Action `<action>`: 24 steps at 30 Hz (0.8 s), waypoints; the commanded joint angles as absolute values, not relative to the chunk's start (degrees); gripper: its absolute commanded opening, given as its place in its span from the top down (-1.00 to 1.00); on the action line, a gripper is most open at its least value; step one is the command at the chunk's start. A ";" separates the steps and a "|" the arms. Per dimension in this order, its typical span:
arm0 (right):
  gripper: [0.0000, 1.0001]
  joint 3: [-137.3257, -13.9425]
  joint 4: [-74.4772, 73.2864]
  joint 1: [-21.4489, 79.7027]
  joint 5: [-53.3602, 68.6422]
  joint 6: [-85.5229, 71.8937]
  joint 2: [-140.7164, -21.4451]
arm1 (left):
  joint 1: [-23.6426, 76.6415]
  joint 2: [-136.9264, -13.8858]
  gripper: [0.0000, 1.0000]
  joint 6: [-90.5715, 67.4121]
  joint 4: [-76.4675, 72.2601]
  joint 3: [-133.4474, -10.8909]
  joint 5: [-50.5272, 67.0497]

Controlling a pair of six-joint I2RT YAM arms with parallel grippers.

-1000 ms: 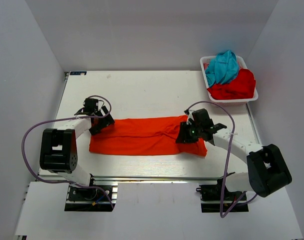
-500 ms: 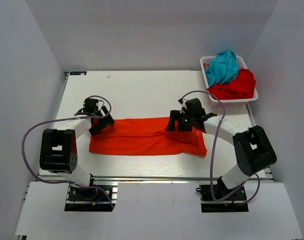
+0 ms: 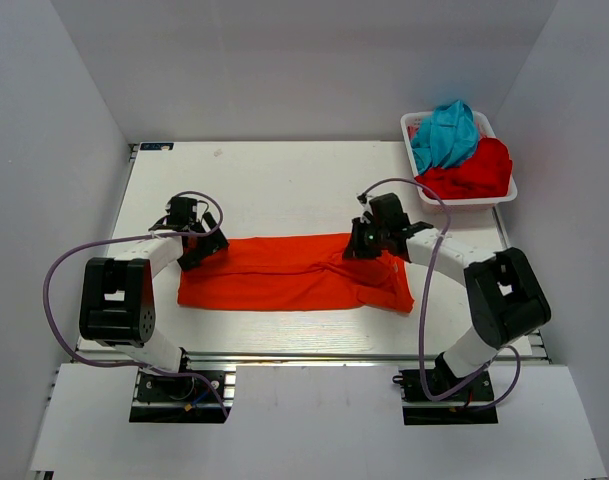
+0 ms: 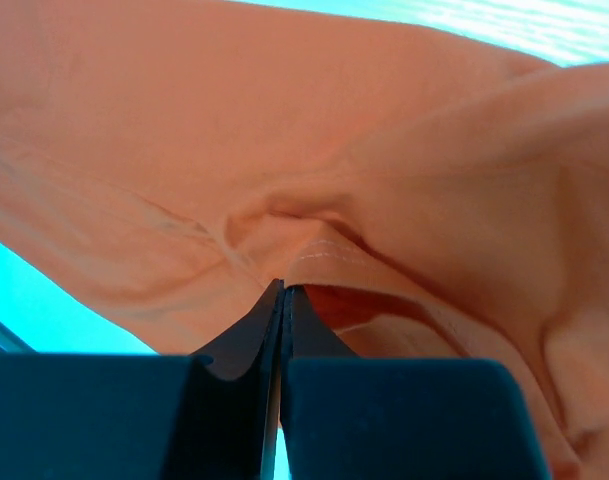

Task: Fold and stack the t-shirts
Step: Fold the other side of the tshirt into a rectangle

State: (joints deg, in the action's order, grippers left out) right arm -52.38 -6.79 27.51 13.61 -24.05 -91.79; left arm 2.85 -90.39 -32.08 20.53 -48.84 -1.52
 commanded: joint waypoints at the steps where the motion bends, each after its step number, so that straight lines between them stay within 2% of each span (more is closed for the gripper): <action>1: 1.00 -50.90 -8.52 27.68 13.00 -24.61 -87.10 | 2.37 -91.23 -0.98 -31.64 24.61 -48.43 -3.60; 7: 1.00 -44.75 -12.29 27.77 17.75 -25.84 -81.13 | 2.37 -91.23 -0.98 -31.64 26.19 -48.43 -4.13; 13: 1.00 -37.81 -9.58 27.77 23.18 -27.16 -74.28 | 2.37 -90.70 -0.98 -31.64 26.19 -48.43 -4.66; 18: 1.00 -35.42 -9.41 27.77 26.80 -25.49 -74.53 | 2.37 -90.70 -0.98 -31.64 26.19 -48.43 -4.66; 19: 0.95 -34.72 -9.40 27.86 26.89 -25.75 -74.71 | 2.37 -90.70 -0.98 -31.64 26.71 -48.43 -4.66; 20: 0.72 -34.54 -8.80 27.86 27.16 -25.32 -75.14 | 2.37 -90.70 -0.98 -31.64 26.72 -48.43 -4.66; 21: 0.10 -34.37 -8.01 27.69 27.33 -25.75 -76.28 | 2.37 -90.70 -0.98 -31.64 26.72 -48.43 -4.66; 22: -0.09 -34.10 -7.22 27.86 27.51 -25.93 -76.55 | 2.37 -90.70 -0.98 -31.64 27.24 -48.43 -4.66; 23: -0.19 -34.19 -7.21 27.86 27.77 -25.93 -76.99 | 2.37 -90.70 -0.98 -31.64 27.86 -48.43 -5.27; 24: -0.41 -34.62 -7.21 27.69 27.95 -25.93 -77.17 | 2.37 -90.70 -0.98 -31.64 27.86 -48.43 -5.27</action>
State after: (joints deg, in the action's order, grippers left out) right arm -34.70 -8.99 27.62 25.50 -26.52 -76.38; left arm 2.83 -90.41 -31.94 22.55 -49.17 -3.27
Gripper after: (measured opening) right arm 0.652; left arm 0.987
